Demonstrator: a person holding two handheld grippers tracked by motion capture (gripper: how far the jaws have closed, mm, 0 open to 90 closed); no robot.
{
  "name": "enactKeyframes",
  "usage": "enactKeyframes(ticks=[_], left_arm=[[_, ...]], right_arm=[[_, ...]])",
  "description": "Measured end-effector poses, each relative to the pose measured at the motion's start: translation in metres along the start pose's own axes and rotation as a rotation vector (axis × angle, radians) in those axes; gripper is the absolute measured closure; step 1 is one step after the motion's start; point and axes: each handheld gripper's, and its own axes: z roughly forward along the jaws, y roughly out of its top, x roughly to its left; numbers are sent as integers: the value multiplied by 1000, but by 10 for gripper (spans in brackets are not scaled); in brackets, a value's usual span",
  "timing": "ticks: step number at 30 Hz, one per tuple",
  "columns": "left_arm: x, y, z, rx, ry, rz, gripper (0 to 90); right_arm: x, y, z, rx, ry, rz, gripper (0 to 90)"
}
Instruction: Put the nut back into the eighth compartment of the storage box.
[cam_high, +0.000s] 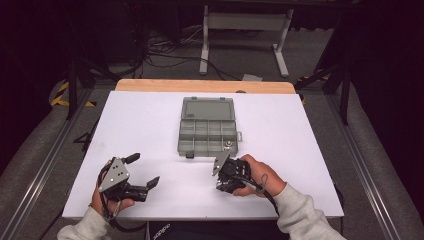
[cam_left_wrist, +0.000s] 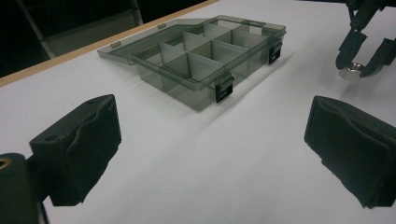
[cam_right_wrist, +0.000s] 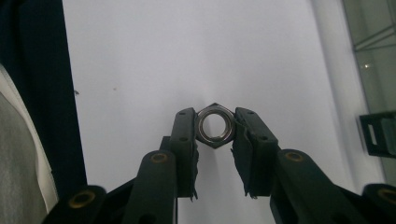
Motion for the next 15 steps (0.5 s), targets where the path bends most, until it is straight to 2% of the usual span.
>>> enactKeyframes(ticks=[4, 11, 15], left_arm=[[0, 1, -1, 1, 0, 6, 44], [0, 1, -1, 1, -2, 7, 44], [0, 1, -1, 0, -3, 7, 44]], right_arm=[[-8, -7, -11, -22, -15, 19, 703], [-20, -12, -23, -15, -43, 50, 703], [-33, -13, -35, -17, -71, 60, 703]])
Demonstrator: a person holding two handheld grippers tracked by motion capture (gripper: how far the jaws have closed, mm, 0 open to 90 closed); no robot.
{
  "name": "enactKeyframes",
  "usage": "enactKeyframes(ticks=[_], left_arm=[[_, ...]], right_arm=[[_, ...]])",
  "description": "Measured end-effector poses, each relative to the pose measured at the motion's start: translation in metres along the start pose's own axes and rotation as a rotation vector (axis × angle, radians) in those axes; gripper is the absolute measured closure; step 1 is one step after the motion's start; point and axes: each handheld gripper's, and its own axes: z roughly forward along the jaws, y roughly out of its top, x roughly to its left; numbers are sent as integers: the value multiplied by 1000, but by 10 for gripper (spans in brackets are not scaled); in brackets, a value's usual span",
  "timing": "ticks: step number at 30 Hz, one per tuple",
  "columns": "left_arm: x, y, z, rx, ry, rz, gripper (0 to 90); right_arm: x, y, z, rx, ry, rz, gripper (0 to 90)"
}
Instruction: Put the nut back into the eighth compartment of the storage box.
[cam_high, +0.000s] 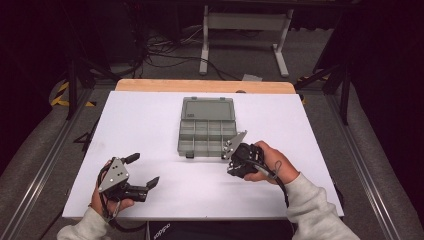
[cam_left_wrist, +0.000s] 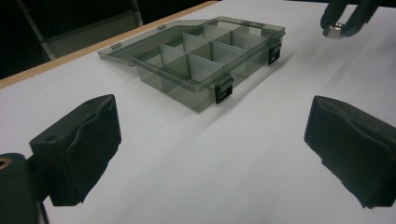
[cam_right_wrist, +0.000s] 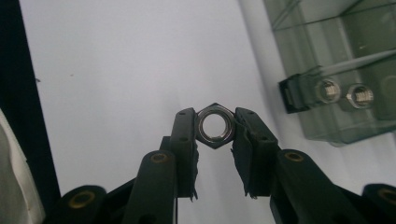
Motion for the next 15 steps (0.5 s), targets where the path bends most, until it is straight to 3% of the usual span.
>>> enactKeyframes(ticks=[9, 15], left_arm=[[0, 0, 0, -3, -3, -2, 44], [0, 0, -1, -5, -6, -2, 44]], right_arm=[[-25, 9, -19, -6, -53, 33, 704], [-40, 16, -15, 19, -61, 54, 703]])
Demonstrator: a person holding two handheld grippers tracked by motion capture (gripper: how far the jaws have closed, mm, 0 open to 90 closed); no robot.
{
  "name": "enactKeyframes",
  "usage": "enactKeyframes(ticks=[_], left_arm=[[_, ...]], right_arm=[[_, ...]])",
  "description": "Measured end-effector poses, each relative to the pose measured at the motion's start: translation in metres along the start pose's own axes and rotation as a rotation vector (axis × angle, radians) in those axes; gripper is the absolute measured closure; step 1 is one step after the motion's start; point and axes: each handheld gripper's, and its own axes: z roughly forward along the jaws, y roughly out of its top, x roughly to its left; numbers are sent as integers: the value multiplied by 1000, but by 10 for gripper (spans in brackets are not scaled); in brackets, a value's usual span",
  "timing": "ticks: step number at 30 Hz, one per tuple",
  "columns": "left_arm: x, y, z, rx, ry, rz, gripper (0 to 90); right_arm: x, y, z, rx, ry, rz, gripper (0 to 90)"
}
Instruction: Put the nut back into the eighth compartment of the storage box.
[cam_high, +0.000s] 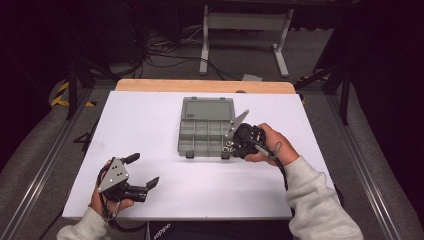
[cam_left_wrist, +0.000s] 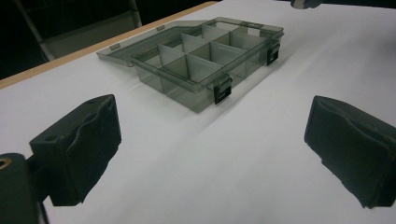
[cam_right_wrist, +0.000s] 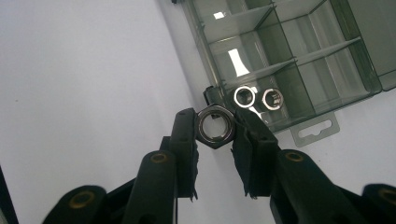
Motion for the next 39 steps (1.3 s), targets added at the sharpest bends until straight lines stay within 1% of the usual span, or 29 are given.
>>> enactKeyframes(ticks=[3, 4, 6, 12, 21, 27, 29, 32, 39], left_arm=[[0, 0, 0, -1, 0, -2, 44], [0, 0, 0, 0, 0, 3, 44], [1, 0, 0, 1, -1, 2, 44], [1, 0, 0, 2, -3, 4, 44], [1, -1, 1, 3, -5, 2, 44], [1, -1, 1, 6, -6, 1, 44], [0, -1, 1, 6, -7, -3, 44], [1, -1, 1, 7, -6, 1, 44], [1, -1, 2, 9, -7, 2, 44]], right_arm=[[-6, 3, 4, 12, -8, 11, 704], [-6, 3, 4, 12, -8, 11, 704], [-11, 5, 8, 26, -8, 26, 704], [-23, 9, 19, 64, -13, 37, 703], [-37, 8, 32, 115, -13, 62, 703], [-38, 9, 37, 123, 3, 58, 703], [-38, 9, 39, 132, 2, 58, 703], [-39, 9, 40, 138, 5, 63, 703], [-39, 7, 42, 140, 9, 66, 703]])
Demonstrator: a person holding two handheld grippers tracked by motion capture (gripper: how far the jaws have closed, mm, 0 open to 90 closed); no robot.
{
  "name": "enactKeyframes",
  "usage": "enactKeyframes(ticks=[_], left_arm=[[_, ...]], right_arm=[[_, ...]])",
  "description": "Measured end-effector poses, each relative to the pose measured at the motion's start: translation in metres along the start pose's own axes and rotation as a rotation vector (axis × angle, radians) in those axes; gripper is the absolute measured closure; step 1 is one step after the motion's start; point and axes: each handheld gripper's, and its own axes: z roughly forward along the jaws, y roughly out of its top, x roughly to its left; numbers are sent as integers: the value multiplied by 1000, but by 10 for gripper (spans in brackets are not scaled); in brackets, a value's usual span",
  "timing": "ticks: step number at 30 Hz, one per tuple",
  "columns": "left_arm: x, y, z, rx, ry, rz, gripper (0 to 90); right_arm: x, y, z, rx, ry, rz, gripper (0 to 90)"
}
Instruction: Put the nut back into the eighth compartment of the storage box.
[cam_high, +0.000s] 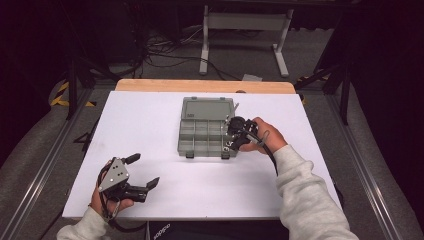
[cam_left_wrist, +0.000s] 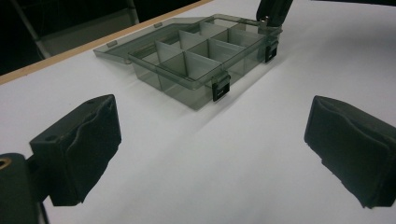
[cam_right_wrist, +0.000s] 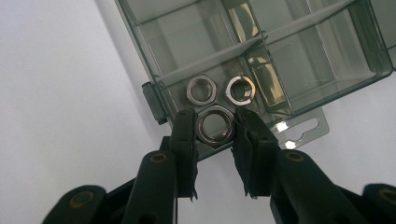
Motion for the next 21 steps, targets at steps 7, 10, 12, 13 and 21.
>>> enactKeyframes(ticks=[7, 10, 12, 13, 21], left_arm=[[0, 0, 0, 2, -3, 0, 44], [0, 0, 0, 2, -3, -1, 44], [0, 0, 0, 3, -4, -1, 44], [0, 0, 0, 3, -4, -1, 44], [0, 0, 1, 6, -7, -3, 45]], right_arm=[[-1, -1, 0, 4, 1, 4, 698], [-1, -2, 0, 2, 3, 6, 697], [-1, -1, 0, 0, 1, 3, 683], [-1, -1, 0, -2, 3, 0, 684], [0, -2, -6, -38, -7, 7, 662]])
